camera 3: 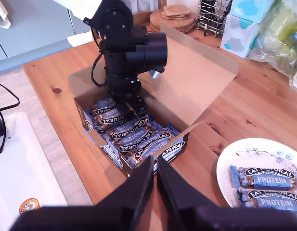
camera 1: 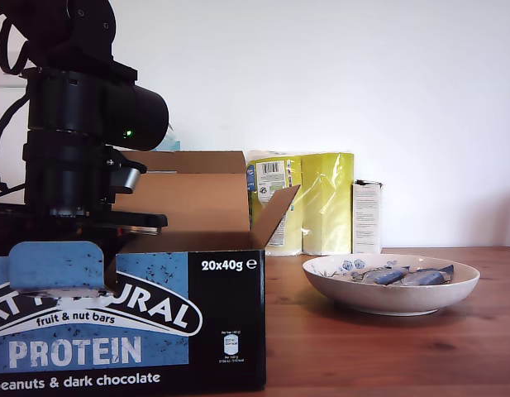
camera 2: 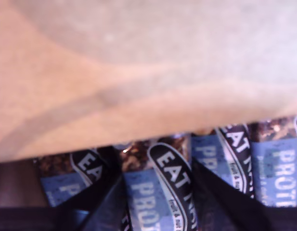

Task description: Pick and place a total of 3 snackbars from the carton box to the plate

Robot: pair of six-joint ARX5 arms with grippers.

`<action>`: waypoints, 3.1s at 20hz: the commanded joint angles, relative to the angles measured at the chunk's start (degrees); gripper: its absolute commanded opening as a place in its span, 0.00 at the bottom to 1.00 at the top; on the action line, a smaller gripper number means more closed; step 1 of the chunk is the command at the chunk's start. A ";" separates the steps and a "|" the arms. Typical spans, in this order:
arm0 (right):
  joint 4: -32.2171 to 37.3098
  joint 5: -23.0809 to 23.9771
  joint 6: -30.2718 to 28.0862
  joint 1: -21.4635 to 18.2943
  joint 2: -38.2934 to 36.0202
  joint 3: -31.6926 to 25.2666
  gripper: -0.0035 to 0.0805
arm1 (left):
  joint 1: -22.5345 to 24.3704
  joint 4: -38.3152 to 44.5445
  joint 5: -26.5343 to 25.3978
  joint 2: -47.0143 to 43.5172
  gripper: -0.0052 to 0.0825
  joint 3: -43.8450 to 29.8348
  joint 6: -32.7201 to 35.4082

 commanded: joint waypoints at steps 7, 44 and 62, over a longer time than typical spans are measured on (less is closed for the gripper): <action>-0.07 2.67 -0.39 0.24 -0.02 -0.77 0.03 | -1.77 -2.05 0.77 -4.26 0.33 5.22 2.32; -6.47 7.17 3.67 -2.03 -9.22 -0.77 0.03 | -19.61 40.50 16.63 21.62 0.37 37.33 99.32; -8.33 20.76 5.97 -2.08 -9.20 -0.72 0.03 | -17.77 32.35 22.40 27.65 0.37 37.40 99.97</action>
